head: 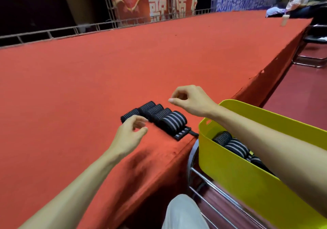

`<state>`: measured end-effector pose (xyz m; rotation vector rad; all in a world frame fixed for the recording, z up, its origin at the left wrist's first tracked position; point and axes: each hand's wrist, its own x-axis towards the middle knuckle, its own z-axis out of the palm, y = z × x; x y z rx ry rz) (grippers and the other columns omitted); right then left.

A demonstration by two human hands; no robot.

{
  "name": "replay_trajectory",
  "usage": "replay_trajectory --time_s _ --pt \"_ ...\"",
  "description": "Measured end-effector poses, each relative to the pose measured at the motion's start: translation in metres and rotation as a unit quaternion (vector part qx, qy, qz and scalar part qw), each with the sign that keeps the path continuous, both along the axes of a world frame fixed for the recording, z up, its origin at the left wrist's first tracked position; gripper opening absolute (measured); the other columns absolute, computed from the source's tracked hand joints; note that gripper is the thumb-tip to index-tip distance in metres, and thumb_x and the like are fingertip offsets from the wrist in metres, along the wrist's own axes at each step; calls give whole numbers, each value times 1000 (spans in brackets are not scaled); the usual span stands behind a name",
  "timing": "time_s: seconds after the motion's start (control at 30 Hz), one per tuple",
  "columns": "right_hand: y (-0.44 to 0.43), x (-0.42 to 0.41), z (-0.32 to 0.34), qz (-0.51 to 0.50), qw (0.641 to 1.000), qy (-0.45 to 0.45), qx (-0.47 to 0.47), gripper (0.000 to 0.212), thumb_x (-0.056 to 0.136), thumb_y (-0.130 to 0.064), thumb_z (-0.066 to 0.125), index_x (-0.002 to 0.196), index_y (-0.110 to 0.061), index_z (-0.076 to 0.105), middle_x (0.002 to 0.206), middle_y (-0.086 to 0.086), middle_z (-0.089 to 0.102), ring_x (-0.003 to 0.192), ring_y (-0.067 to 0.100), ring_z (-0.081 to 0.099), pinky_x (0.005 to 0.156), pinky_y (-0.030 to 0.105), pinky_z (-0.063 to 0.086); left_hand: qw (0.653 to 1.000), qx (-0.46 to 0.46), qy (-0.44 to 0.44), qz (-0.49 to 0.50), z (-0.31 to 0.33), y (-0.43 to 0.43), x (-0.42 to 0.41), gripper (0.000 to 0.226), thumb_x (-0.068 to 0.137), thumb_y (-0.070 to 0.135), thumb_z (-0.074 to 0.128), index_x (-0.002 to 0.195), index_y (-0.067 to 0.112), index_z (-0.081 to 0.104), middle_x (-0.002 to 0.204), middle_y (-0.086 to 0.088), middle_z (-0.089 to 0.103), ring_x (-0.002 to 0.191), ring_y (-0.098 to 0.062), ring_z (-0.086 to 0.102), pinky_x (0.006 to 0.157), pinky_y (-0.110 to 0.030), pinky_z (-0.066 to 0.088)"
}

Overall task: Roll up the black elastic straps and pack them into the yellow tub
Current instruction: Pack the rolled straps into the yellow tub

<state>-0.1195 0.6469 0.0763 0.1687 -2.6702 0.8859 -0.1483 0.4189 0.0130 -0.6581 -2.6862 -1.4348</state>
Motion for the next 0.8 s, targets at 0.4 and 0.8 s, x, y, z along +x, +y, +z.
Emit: replay_trajectory --time_s 0.4,0.8 --pt "-32 -103 -37 69 997 -34 -31 9 89 -25 68 80 -26 68 70 -6 68 63 5 57 70 29 47 991 -34 -20 125 -81 -33 -140 54 92 23 63 141 12 43 143 -9 42 134 -24 37 113 -32 25" --pt "-5 -99 -33 78 987 -105 93 6 89 -26 67 88 -20 70 69 -12 64 65 -3 58 62 11 40 986 -31 -7 166 -90 -31 -125 30 87 27 69 109 9 59 99 -5 61 93 -20 55 76 -26 38"
